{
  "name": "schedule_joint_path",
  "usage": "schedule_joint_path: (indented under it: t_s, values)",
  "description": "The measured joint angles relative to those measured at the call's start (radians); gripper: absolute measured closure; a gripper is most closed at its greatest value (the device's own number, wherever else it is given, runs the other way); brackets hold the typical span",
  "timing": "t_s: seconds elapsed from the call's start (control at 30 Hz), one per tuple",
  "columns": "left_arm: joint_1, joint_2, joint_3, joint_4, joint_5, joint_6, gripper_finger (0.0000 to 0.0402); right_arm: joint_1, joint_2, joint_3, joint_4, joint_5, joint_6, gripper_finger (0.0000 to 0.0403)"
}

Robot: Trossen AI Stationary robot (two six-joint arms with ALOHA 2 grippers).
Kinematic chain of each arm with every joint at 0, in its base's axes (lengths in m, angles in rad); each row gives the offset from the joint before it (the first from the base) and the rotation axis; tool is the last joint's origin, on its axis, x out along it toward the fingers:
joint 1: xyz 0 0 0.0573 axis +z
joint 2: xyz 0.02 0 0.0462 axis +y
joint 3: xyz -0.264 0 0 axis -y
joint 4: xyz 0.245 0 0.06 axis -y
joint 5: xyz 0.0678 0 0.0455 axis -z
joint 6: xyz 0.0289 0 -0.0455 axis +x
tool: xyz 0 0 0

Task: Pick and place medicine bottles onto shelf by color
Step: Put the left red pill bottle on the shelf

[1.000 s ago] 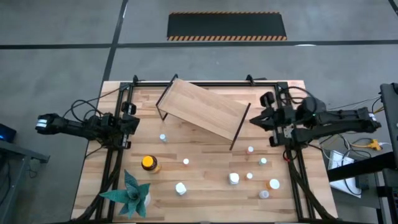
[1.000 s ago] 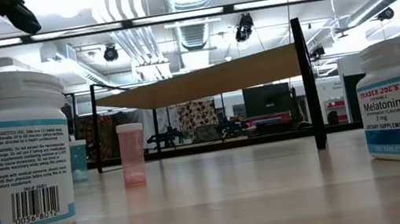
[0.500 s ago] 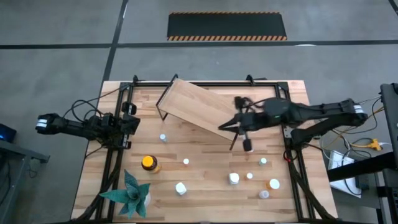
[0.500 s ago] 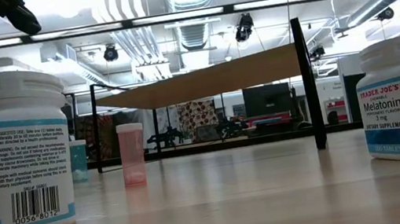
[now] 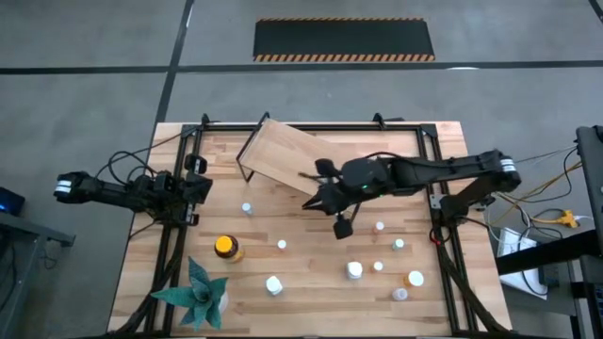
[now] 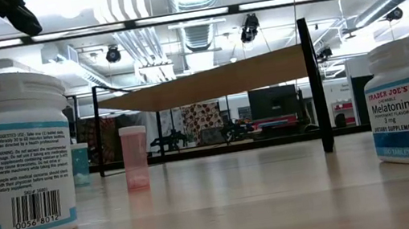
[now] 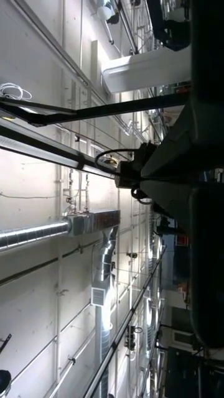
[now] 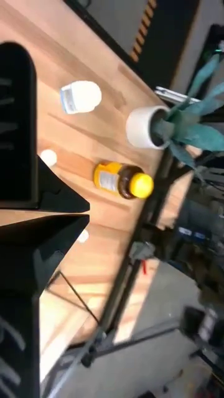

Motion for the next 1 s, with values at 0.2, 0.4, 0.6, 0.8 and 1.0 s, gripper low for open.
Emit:
schedule_joint_path:
  t_s: [0.2, 0.4, 0.6, 0.8, 1.0]
  values:
    - [0.000, -0.002, 0.000, -0.001, 0.000, 0.000, 0.0400, 0.041, 0.100, 0.051, -0.003, 0.082, 0.011, 0.0394]
    - [0.000, 0.000, 0.000, 0.000, 0.000, 0.000, 0.0400, 0.093, 0.214, 0.137, -0.049, 0.210, 0.066, 0.0381]
    - [0.000, -0.002, 0.000, -0.001, 0.000, 0.000, 0.0400, 0.117, 0.351, 0.302, -0.179, 0.208, 0.131, 0.0307]
    - [0.000, 0.002, 0.000, 0.000, 0.000, 0.000, 0.0400, 0.115, 0.512, 0.479, -0.414, 0.209, 0.169, 0.0222]
    - [0.000, 0.003, 0.000, 0.000, 0.000, 0.000, 0.0400, 0.115, 0.631, 0.565, -0.491, 0.207, 0.157, 0.0167]
